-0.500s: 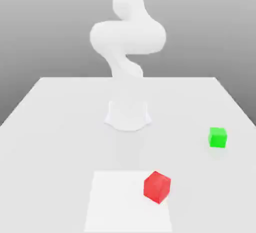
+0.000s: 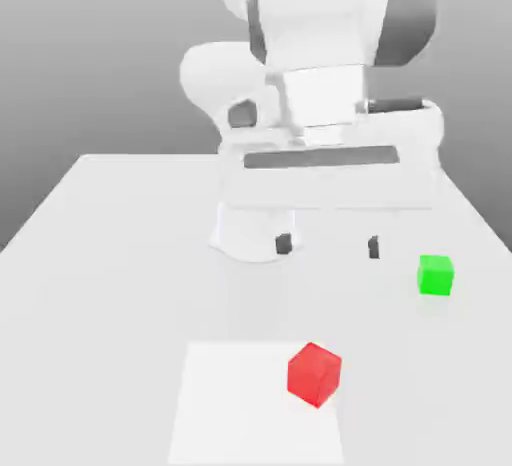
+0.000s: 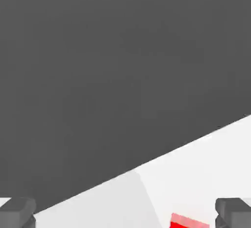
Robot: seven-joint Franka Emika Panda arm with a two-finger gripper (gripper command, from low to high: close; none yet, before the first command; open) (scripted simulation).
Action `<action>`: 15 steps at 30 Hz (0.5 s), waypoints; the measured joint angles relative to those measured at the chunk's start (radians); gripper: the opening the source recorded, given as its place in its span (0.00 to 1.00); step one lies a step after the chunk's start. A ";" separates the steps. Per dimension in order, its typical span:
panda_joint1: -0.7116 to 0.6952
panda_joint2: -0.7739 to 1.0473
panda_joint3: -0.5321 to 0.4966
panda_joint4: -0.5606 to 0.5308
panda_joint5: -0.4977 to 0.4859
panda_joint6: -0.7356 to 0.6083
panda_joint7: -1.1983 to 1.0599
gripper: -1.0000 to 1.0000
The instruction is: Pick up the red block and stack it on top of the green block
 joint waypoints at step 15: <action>0.078 0.415 -0.078 -0.071 -0.260 0.307 0.391 0.00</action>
